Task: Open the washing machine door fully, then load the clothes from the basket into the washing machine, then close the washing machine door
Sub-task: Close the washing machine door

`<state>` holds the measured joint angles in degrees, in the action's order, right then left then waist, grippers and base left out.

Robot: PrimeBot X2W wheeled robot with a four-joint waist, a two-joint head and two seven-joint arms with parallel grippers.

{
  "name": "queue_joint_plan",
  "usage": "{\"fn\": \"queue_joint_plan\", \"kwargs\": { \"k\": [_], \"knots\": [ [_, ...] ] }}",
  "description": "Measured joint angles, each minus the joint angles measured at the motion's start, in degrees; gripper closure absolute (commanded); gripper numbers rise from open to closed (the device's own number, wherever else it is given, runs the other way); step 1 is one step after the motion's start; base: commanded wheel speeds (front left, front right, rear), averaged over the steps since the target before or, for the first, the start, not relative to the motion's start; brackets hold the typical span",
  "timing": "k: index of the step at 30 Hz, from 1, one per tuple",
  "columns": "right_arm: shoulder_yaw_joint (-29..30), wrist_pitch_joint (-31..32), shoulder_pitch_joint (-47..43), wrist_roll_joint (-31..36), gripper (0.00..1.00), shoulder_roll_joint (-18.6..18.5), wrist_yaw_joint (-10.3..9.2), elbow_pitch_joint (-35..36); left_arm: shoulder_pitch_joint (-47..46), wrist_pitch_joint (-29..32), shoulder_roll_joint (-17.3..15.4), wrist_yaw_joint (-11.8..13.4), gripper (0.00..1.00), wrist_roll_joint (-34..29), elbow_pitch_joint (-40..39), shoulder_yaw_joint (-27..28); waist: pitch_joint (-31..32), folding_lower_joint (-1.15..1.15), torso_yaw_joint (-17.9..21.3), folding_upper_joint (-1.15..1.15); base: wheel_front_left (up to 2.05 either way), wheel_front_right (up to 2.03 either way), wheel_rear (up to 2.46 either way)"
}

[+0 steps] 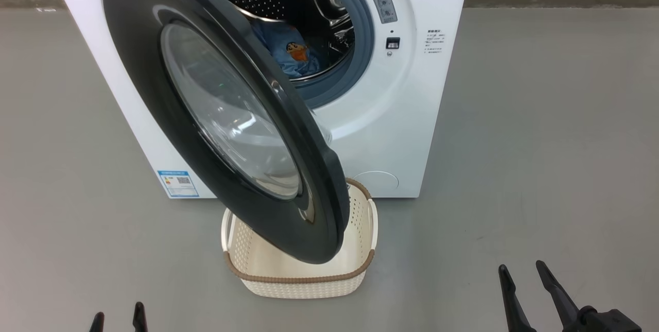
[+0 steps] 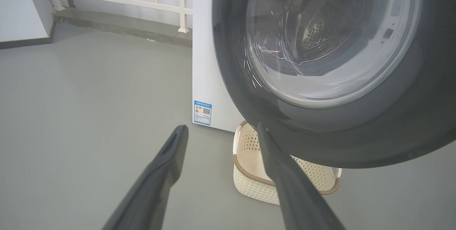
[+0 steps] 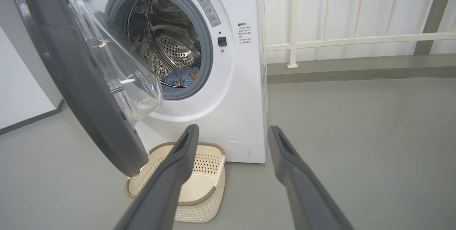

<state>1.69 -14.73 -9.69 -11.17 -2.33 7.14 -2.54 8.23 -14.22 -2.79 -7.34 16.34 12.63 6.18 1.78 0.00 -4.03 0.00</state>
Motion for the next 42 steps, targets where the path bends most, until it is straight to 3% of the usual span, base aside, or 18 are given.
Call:
{"fn": "queue_joint_plan", "kwargs": {
  "k": [3,4,5,20,27,35,42],
  "knots": [
    [-0.12,0.00,0.01,0.00,0.00,0.00,0.00,0.00,0.00,0.00,0.02,0.00,0.00,0.00,-0.22,-0.03,-0.13,0.00,0.07,0.00,0.00,0.00,0.00],
    [-0.34,0.00,0.01,0.00,0.72,0.00,0.00,-0.01,0.00,0.00,0.02,0.00,0.00,0.00,-0.25,-0.05,-0.14,0.00,0.08,0.00,0.00,0.00,0.00],
    [-0.49,0.00,0.01,0.00,1.00,0.00,0.00,-0.01,0.00,0.00,0.03,0.00,0.00,0.00,-0.25,-0.07,-0.14,0.00,0.07,0.00,0.00,0.00,0.00],
    [-1.15,0.00,0.04,0.23,1.00,0.00,0.00,0.15,-0.01,0.00,0.02,0.00,0.00,0.03,-0.81,-0.09,-0.46,0.00,0.01,0.00,0.00,0.00,0.00],
    [-2.10,0.00,2.45,0.40,1.00,-0.04,0.00,6.99,-0.01,0.00,0.02,0.00,0.00,0.03,-0.82,-0.23,-0.49,0.00,-0.54,0.00,0.00,0.00,0.00],
    [-10.93,-0.01,12.55,-0.08,1.00,-0.36,0.00,21.48,-0.01,0.00,0.03,0.00,0.00,0.03,-0.87,-0.36,-0.40,0.00,-1.29,0.00,0.00,0.00,0.00],
    [-22.20,-0.08,23.85,-3.04,1.00,-1.00,0.00,26.95,-0.12,0.00,0.03,0.00,0.00,0.02,-0.94,-1.31,-0.40,0.00,-2.65,0.00,0.00,0.00,0.00]
  ]
}}
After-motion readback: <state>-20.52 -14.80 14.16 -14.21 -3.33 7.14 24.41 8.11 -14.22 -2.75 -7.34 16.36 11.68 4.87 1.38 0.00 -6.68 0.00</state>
